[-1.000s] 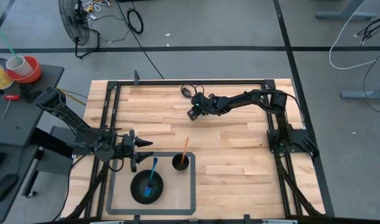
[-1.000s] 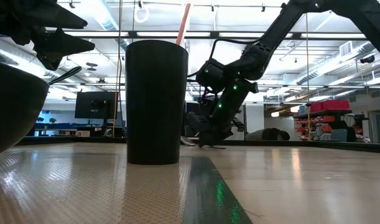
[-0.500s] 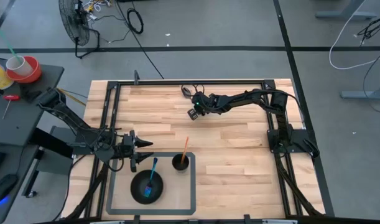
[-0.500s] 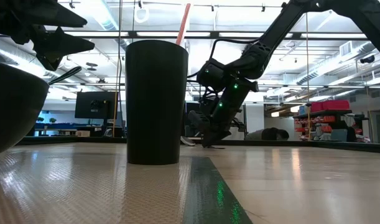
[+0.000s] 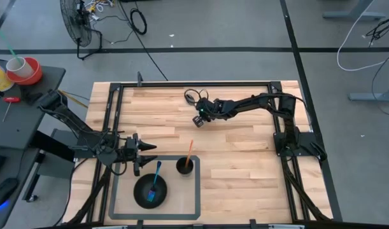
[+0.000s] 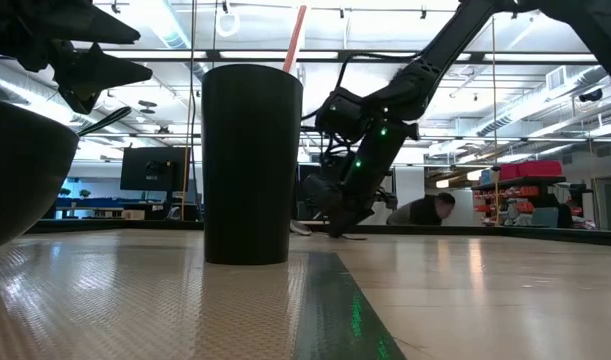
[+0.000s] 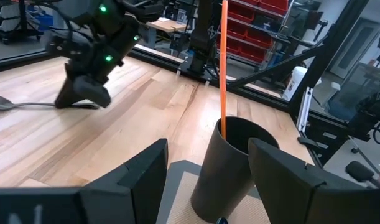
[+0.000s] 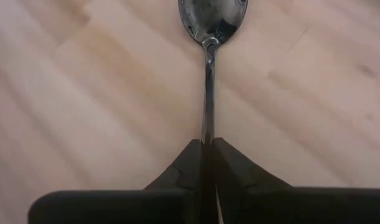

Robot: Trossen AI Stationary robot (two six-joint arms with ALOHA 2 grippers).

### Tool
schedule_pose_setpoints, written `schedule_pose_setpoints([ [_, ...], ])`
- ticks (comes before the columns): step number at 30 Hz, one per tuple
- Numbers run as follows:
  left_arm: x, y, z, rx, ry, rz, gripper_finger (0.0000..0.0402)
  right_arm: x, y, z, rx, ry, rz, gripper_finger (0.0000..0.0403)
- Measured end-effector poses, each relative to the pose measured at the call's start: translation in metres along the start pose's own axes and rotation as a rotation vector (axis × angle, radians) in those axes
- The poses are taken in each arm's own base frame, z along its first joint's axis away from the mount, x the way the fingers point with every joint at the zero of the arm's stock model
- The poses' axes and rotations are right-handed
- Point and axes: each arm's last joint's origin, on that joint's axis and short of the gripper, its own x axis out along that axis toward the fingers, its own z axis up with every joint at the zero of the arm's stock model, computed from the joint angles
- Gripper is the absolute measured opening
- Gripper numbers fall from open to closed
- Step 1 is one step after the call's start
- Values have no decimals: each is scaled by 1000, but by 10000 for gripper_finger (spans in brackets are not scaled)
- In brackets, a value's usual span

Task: Pick & Place Utensil
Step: Put the black spoon into the black bowl

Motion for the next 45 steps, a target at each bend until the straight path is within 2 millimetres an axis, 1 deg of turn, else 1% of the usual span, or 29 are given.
schedule_pose_setpoints([
  [4,1,-1,-2,3,1,4,227,-15,5,0,-25,19,40,33],
  [8,6,0,-4,9,0,21,227,-31,10,5,-44,-17,54,33],
  [10,8,1,-5,12,4,27,227,-36,12,7,-59,-32,52,33],
  [15,15,3,-7,13,18,25,227,-45,18,3,-93,-27,25,33],
  [17,16,3,-7,9,22,19,227,-46,18,-2,-113,12,1,33],
  [23,17,3,-6,3,27,7,227,-52,17,-28,-183,220,-88,33],
  [26,17,3,-6,5,27,7,227,-57,18,-40,-177,337,-85,33],
  [30,17,3,-6,7,27,7,227,-63,23,-49,-135,417,-69,34],
  [34,17,3,-6,9,28,7,227,-65,24,-52,-86,439,-71,51],
  [41,17,3,-6,8,27,7,227,-64,24,-51,-106,429,-56,100],
  [45,17,3,-6,9,27,7,227,-63,22,-49,-93,424,-50,117],
])
